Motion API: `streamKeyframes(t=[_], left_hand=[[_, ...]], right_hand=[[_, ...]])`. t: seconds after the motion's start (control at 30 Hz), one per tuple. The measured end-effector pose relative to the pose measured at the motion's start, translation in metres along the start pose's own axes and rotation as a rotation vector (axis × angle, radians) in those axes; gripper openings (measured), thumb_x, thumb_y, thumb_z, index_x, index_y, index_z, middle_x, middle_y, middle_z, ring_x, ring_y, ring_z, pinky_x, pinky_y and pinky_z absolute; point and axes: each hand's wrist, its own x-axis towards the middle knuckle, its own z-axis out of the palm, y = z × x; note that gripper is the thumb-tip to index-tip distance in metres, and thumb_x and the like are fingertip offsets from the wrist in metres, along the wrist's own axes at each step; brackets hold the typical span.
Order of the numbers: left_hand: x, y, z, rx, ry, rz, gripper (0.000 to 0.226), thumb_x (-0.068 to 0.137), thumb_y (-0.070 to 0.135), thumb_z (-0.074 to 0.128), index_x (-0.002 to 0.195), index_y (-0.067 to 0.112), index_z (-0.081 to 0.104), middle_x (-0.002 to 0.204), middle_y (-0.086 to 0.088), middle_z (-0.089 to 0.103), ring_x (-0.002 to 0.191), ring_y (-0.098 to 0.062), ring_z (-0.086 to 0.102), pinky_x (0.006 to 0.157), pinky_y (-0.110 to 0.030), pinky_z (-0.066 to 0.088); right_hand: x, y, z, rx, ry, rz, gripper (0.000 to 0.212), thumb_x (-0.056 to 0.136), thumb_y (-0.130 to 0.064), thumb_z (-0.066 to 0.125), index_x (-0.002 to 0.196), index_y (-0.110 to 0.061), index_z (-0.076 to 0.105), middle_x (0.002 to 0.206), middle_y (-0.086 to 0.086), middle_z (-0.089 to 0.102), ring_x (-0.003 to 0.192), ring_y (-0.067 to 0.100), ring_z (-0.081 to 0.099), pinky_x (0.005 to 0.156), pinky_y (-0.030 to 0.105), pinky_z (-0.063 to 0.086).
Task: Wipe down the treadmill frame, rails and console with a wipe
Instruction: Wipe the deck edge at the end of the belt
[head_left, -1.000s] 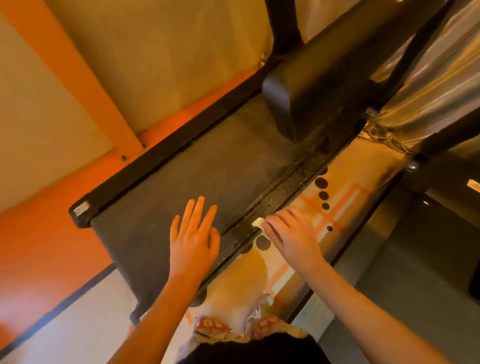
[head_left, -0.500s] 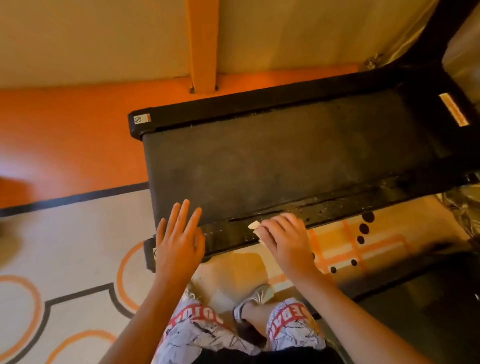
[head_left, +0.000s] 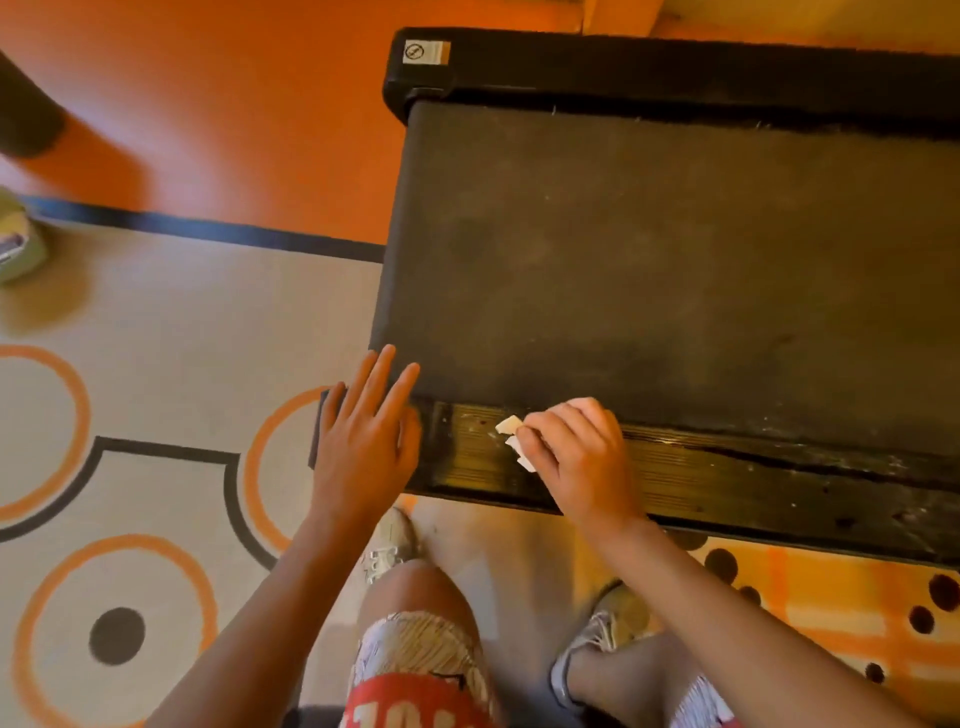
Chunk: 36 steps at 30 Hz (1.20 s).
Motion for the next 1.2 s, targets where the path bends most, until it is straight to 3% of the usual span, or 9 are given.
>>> streamKeyframes(t=[0.23, 0.5, 0.73, 0.87, 1.03, 1.2], left_hand=[[-0.007, -0.056, 0.122, 0.032, 0.028, -0.068, 0.047, 0.103, 0.03, 0.044, 0.149, 0.018, 0.049, 0.161, -0.011, 0.036, 0.152, -0.03, 0.025, 0.119, -0.057, 0.028], [-0.001, -0.084, 0.188, 0.042, 0.12, -0.02, 0.046, 0.105, 0.034, 0.039, 0.146, 0.017, 0.054, 0.161, -0.007, 0.036, 0.154, -0.026, 0.023, 0.121, -0.054, 0.024], [0.008, -0.088, 0.201, -0.058, 0.246, -0.054, 0.044, 0.106, 0.032, 0.041, 0.145, 0.019, 0.054, 0.161, -0.004, 0.038, 0.155, -0.02, 0.02, 0.121, -0.055, 0.026], [0.005, -0.087, 0.21, -0.102, 0.29, -0.059, 0.042, 0.106, 0.031, 0.041, 0.142, 0.016, 0.057, 0.158, -0.006, 0.042, 0.153, -0.023, 0.025, 0.117, -0.061, 0.03], [0.002, -0.081, 0.214, -0.171, 0.33, -0.037, 0.039, 0.105, 0.025, 0.047, 0.141, 0.012, 0.058, 0.155, -0.009, 0.045, 0.152, -0.026, 0.029, 0.117, -0.059, 0.031], [-0.007, -0.062, 0.211, -0.2, 0.298, -0.081, 0.04, 0.106, 0.03, 0.044, 0.142, 0.017, 0.057, 0.156, -0.004, 0.045, 0.152, -0.021, 0.028, 0.116, -0.06, 0.032]], right_hand=[[0.003, 0.033, 0.124, 0.114, 0.026, -0.102, 0.023, 0.102, -0.03, 0.057, 0.098, -0.017, 0.075, 0.094, -0.001, 0.072, 0.093, 0.019, 0.061, 0.076, 0.034, 0.047], [0.019, 0.046, 0.202, 0.164, 0.028, -0.238, 0.024, 0.102, -0.028, 0.056, 0.086, -0.017, 0.071, 0.076, -0.003, 0.067, 0.079, 0.019, 0.06, 0.067, 0.039, 0.046], [0.024, 0.056, 0.225, 0.147, -0.022, -0.283, 0.025, 0.099, -0.027, 0.06, 0.079, -0.016, 0.07, 0.07, -0.003, 0.064, 0.076, 0.016, 0.053, 0.068, 0.033, 0.039], [0.029, 0.056, 0.226, 0.09, -0.052, -0.357, 0.017, 0.097, -0.028, 0.063, 0.085, -0.017, 0.069, 0.074, -0.001, 0.063, 0.079, 0.018, 0.051, 0.07, 0.032, 0.033], [0.031, 0.054, 0.226, 0.093, -0.084, -0.376, 0.018, 0.092, -0.03, 0.071, 0.08, -0.017, 0.068, 0.07, 0.0, 0.065, 0.079, 0.021, 0.054, 0.07, 0.037, 0.037], [0.021, 0.056, 0.209, 0.015, -0.175, -0.313, 0.046, 0.101, -0.044, 0.039, 0.085, -0.02, 0.075, 0.077, -0.003, 0.07, 0.085, 0.019, 0.057, 0.074, 0.037, 0.04]])
